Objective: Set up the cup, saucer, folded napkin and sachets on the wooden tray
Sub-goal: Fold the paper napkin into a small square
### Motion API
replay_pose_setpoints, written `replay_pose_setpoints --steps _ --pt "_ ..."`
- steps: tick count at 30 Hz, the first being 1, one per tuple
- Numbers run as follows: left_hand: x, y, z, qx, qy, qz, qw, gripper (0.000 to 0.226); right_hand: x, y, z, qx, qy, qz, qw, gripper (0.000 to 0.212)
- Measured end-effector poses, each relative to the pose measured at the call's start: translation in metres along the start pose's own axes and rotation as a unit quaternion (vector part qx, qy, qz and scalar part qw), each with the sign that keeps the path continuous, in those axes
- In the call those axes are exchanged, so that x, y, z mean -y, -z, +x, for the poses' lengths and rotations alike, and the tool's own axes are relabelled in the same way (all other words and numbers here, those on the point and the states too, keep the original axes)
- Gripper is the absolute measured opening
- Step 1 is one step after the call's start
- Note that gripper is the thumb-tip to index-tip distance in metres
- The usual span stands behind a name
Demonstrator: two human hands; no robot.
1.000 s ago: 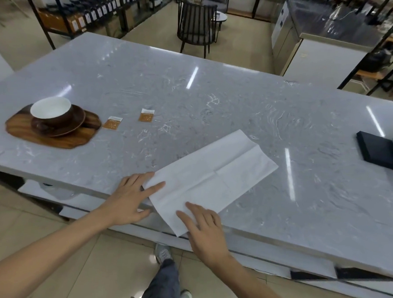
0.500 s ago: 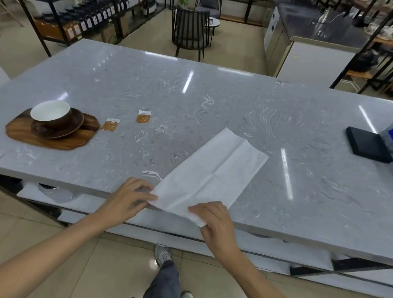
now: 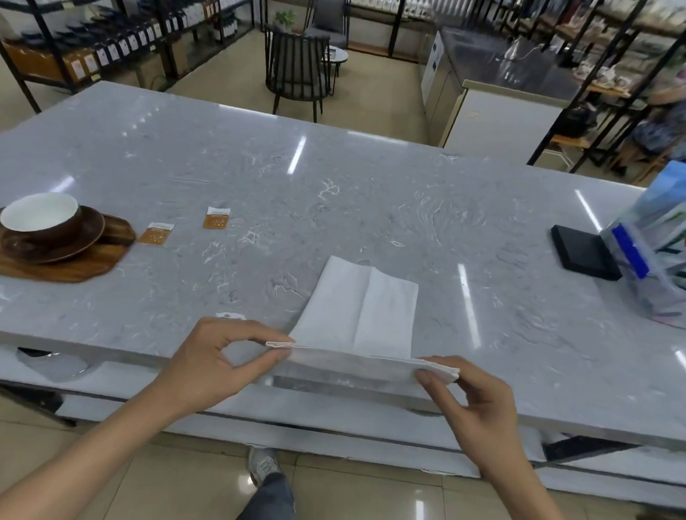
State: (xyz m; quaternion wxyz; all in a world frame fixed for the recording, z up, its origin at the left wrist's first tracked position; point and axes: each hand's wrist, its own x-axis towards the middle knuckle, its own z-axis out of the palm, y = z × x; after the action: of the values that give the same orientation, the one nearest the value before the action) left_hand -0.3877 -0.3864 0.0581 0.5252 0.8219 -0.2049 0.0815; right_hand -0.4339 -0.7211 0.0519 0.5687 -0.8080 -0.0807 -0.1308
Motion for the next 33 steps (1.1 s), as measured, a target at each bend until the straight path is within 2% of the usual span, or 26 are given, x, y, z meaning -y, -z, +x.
replay_pose_setpoints --steps 3,9,15,20,24,28,33 --pt "-0.007 -0.001 0.010 -0.022 0.002 -0.028 0.999 0.026 0.009 0.010 0.010 -0.010 -0.009 0.008 1.000 0.011" --pt "0.003 -0.016 0.066 -0.039 0.060 -0.076 0.995 0.012 -0.012 0.015 0.056 -0.044 -0.039 0.044 0.997 0.013" --pt "0.063 -0.046 0.158 -0.033 0.112 -0.040 0.992 0.008 -0.071 0.006 0.125 -0.099 -0.088 0.067 0.989 0.028" --pt "0.121 -0.080 0.200 -0.003 0.175 0.008 0.985 0.003 -0.137 -0.007 0.165 -0.093 -0.162 0.022 0.982 0.026" --pt "0.153 -0.101 0.207 0.031 0.210 0.080 0.974 0.002 -0.180 -0.019 0.174 -0.091 -0.221 -0.065 0.969 0.025" --pt "0.168 -0.108 0.208 0.014 0.227 0.118 0.967 0.008 -0.194 -0.025 0.173 -0.109 -0.229 -0.120 0.960 0.024" --pt "0.174 -0.111 0.206 0.002 0.218 0.115 0.969 0.013 -0.186 -0.031 0.171 -0.127 -0.245 -0.124 0.953 0.017"
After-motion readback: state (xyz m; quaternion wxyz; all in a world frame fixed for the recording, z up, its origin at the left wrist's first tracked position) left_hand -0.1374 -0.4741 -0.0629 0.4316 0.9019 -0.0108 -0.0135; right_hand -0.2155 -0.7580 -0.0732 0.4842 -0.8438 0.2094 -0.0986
